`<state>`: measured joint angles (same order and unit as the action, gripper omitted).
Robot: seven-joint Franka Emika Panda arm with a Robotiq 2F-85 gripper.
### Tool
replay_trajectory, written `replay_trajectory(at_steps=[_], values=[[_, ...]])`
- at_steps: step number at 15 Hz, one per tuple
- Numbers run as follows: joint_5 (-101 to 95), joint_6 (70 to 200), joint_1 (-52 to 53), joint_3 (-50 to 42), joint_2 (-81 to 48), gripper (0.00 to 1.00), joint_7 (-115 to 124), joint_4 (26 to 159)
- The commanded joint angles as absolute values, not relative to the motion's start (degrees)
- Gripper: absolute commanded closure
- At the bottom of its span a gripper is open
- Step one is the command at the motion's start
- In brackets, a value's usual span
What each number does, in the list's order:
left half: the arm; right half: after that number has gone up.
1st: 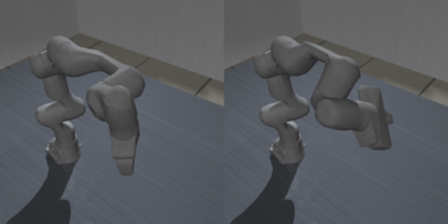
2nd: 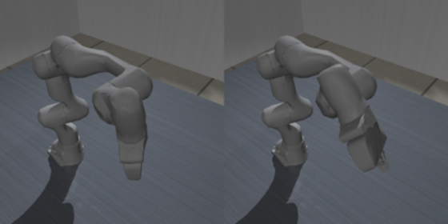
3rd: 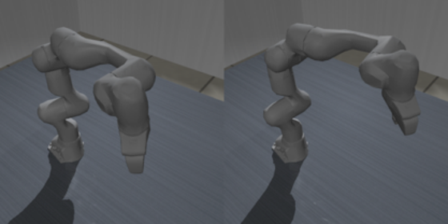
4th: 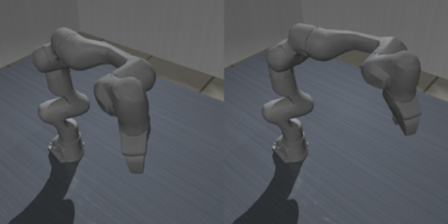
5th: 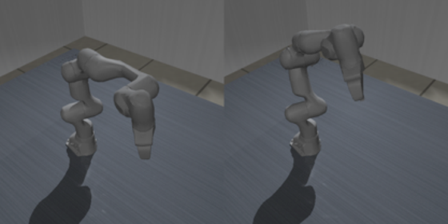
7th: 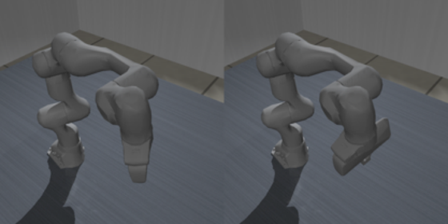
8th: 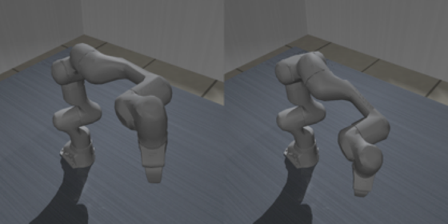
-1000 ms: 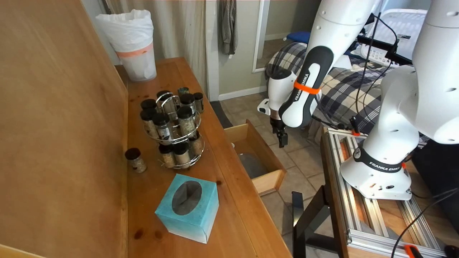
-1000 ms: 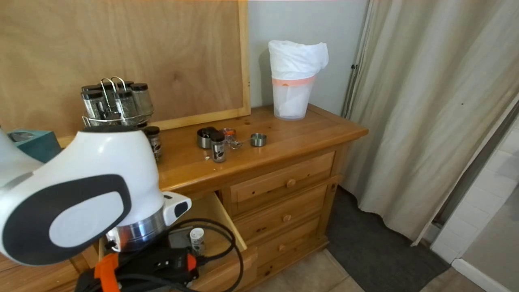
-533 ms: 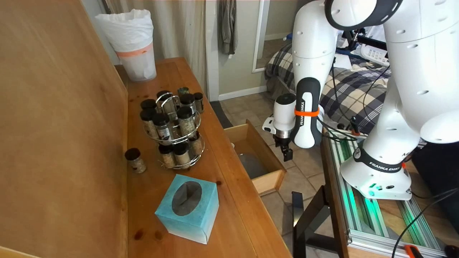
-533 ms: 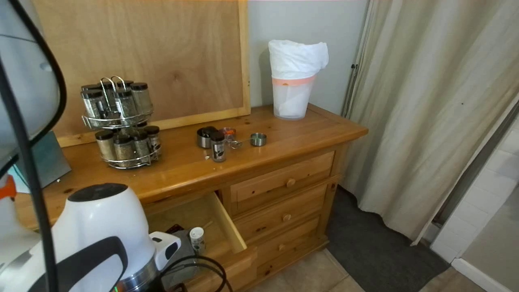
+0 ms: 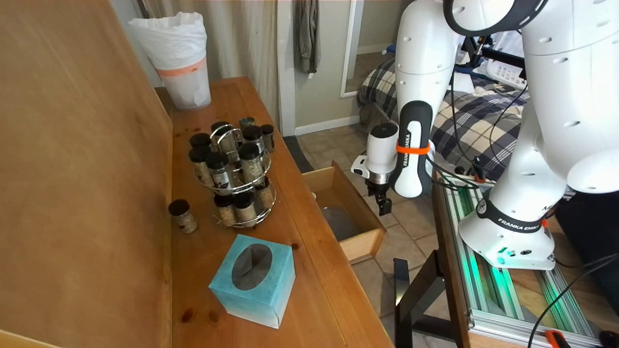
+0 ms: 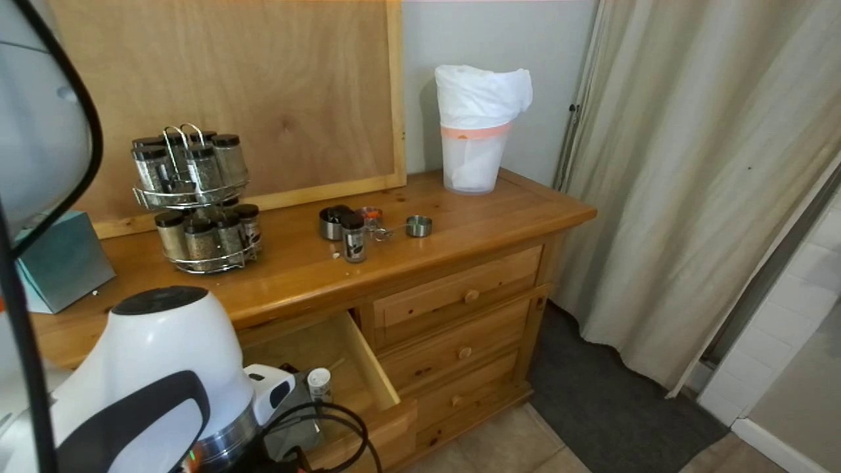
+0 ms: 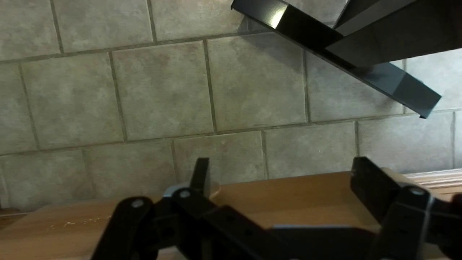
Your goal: Close the drawer completely
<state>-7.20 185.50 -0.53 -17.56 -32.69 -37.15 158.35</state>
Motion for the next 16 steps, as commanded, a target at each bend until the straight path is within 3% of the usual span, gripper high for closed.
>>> replay_trajectory(at_steps=[1, 10, 16], values=[[-10.5, 186.9, 0.5, -19.7, -33.9, 0.00, -35.2, 157.7], [-16.5, 205.2, -9.6, -20.1, -42.3, 0.00, -38.1, 153.1], [-24.5, 214.3, -23.0, -10.7, -48.1, 0.00, -32.5, 148.2]])
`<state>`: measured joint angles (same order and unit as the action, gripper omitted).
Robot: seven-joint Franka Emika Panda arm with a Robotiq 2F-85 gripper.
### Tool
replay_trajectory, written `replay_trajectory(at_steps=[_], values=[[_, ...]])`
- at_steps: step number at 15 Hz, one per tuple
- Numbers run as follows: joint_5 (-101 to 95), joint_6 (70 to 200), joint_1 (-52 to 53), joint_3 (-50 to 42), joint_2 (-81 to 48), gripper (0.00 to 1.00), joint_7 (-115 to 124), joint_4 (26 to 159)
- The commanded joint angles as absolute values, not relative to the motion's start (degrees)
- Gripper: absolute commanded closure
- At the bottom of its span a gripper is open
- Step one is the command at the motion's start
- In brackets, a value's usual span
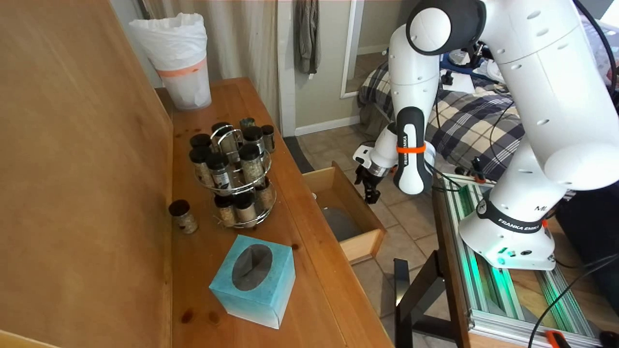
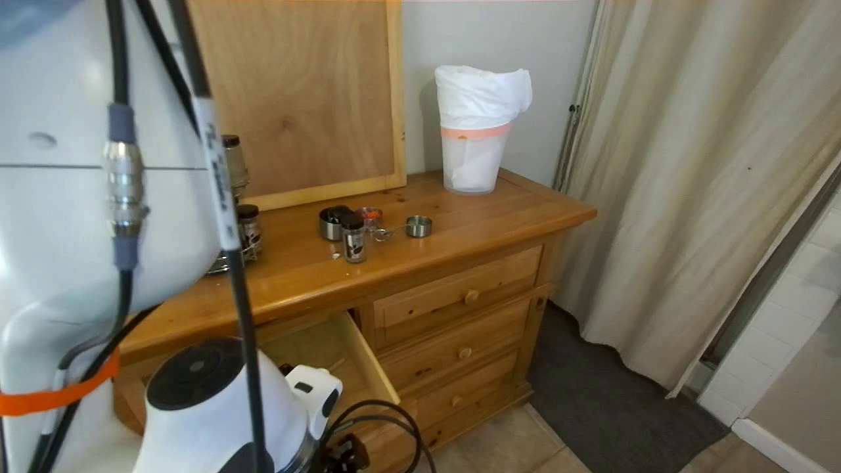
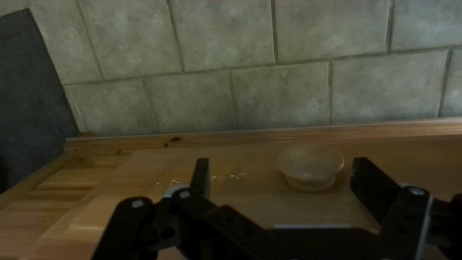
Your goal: Close the drawer completely
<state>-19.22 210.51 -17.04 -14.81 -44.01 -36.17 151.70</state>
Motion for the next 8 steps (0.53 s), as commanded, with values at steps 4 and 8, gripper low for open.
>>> replay_trajectory(at_steps=[4, 8], values=[[-29.9, 216.5, -28.3, -7.8, -50.9, 0.00, -29.6, 145.5], [-35.0, 220.5, -30.9, -6.4, -52.1, 0.00, -28.9, 143.4]])
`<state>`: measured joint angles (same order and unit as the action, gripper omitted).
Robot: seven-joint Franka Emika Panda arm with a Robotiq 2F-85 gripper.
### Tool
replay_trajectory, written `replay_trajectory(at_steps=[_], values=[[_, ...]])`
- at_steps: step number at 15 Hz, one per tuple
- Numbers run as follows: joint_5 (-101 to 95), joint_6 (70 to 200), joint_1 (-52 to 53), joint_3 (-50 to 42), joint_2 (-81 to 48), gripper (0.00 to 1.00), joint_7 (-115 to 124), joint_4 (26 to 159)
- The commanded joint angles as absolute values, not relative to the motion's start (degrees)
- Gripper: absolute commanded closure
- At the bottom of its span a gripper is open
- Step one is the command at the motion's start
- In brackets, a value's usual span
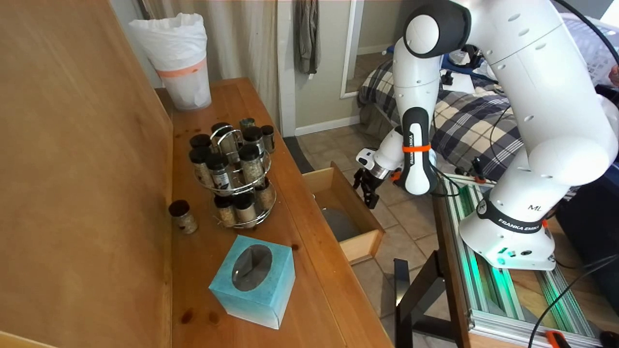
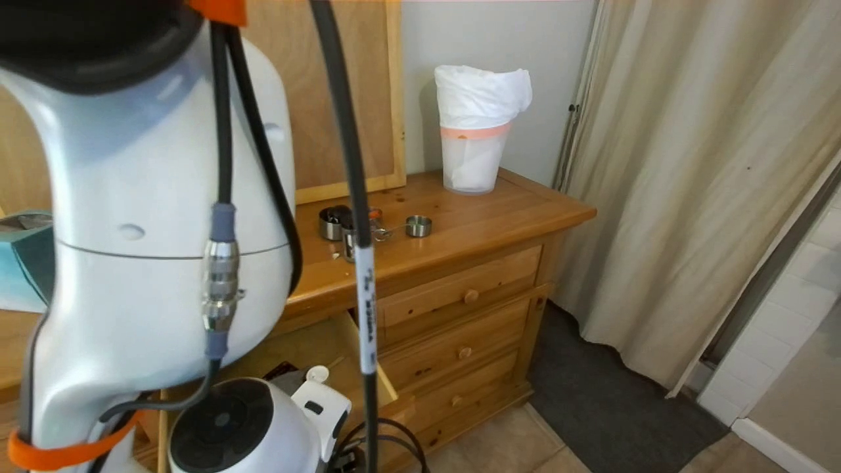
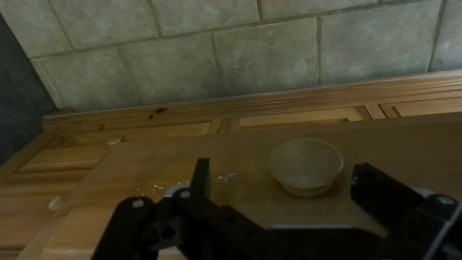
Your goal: Close the drawer completely
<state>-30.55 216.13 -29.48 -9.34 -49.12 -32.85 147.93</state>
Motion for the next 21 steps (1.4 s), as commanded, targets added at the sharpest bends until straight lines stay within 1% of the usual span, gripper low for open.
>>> replay_trajectory(at_steps=[1, 5, 14, 21], values=[[-36.3, 221.9, -31.2, -6.0, -52.7, 0.00, -28.4, 142.5], [-43.0, 226.1, -31.1, -4.3, -56.7, 0.00, -24.0, 136.9], [-54.3, 236.9, -28.4, -3.6, -68.8, 0.00, -13.3, 118.9], [-56.6, 237.9, -24.2, -2.6, -73.8, 0.00, -4.0, 106.1]])
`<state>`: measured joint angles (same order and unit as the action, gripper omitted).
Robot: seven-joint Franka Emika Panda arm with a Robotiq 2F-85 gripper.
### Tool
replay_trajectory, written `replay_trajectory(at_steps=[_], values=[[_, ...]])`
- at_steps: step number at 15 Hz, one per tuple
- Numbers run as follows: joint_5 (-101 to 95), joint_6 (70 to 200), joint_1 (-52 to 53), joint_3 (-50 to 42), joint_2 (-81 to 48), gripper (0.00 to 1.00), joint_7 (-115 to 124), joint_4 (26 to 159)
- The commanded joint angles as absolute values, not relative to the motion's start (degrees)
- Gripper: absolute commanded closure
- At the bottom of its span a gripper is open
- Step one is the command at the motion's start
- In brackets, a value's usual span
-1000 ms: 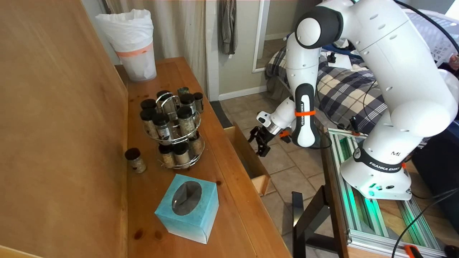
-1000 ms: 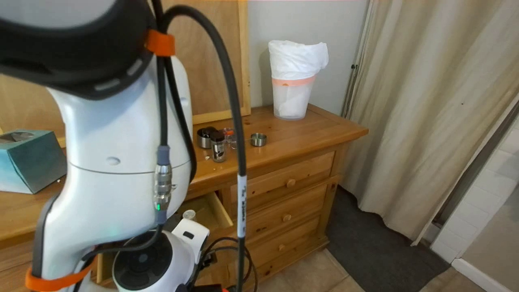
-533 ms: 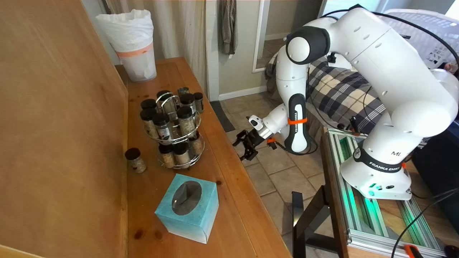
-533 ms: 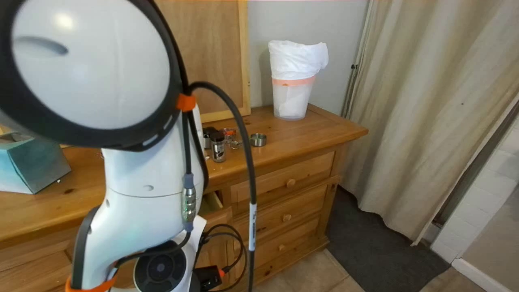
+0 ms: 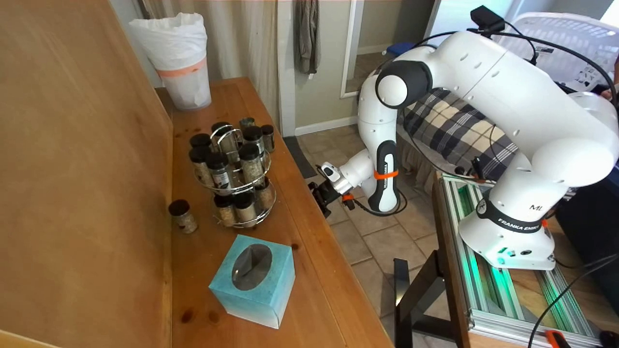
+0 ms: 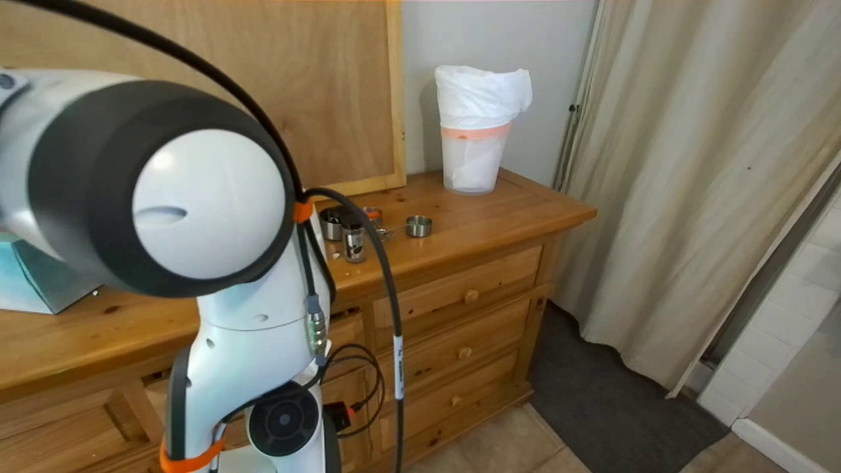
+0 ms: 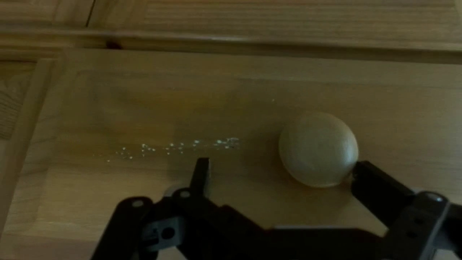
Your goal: Close the drawer completely
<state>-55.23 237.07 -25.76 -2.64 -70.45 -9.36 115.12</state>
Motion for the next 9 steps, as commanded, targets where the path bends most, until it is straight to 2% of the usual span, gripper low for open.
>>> replay_trajectory(at_steps=[1, 5, 9], values=[[-56.5, 237.7, -23.6, -2.5, -74.4, 0.00, -2.8, 104.6], [-58.0, 235.0, -21.8, -3.8, -74.9, 0.00, 2.1, 102.9], [-63.1, 225.7, -20.1, -7.4, -66.3, 0.00, 9.9, 110.4]])
